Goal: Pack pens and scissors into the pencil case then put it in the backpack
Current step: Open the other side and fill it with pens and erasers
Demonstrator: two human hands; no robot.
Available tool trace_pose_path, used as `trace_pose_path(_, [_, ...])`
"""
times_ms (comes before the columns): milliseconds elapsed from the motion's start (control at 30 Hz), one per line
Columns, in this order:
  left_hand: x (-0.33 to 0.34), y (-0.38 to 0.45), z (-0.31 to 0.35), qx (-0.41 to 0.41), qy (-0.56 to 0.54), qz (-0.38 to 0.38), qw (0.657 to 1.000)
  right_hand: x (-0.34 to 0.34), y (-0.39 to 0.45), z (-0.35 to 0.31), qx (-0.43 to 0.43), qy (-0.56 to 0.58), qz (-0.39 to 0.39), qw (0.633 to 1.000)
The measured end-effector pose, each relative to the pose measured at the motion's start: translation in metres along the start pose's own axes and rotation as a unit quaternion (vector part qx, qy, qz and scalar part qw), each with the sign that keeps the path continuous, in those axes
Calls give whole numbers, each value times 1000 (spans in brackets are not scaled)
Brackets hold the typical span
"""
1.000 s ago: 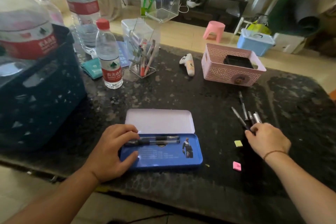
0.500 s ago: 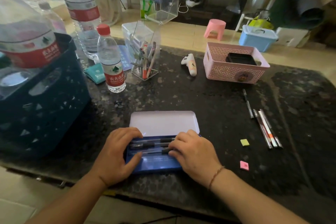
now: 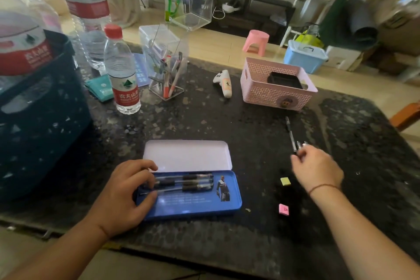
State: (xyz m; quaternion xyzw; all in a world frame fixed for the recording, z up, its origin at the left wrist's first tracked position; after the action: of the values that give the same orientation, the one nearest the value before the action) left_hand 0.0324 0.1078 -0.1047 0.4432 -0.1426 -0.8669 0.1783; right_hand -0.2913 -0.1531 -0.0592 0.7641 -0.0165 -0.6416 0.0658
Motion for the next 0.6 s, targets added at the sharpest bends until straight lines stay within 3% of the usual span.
trace_pose_path(100, [-2,0,3,-4,-5,1,1000,4,7,31,68,-80,-35,994])
trace_pose_path(433, [-3,1,5,-36,-7,-21,999,15,8,30,51,-163,-39,985])
trace_pose_path(500, [-4,1,5,-38,-10,-19,999,14,8,30,64,-153,-43,985])
trace_pose_path(600, [-4,1,5,-44,-16,-19,999,5,-3,17,35,-53,-49,997])
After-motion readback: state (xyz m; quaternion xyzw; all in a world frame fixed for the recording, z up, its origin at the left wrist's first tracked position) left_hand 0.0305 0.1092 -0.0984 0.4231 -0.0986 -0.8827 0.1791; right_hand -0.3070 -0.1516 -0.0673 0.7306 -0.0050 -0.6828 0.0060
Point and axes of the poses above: each hand's wrist, its own y-axis towards the middle knuckle, its own x-axis out of the palm, z = x × y, the point moved 5 cm from there along y, towards the middle knuckle
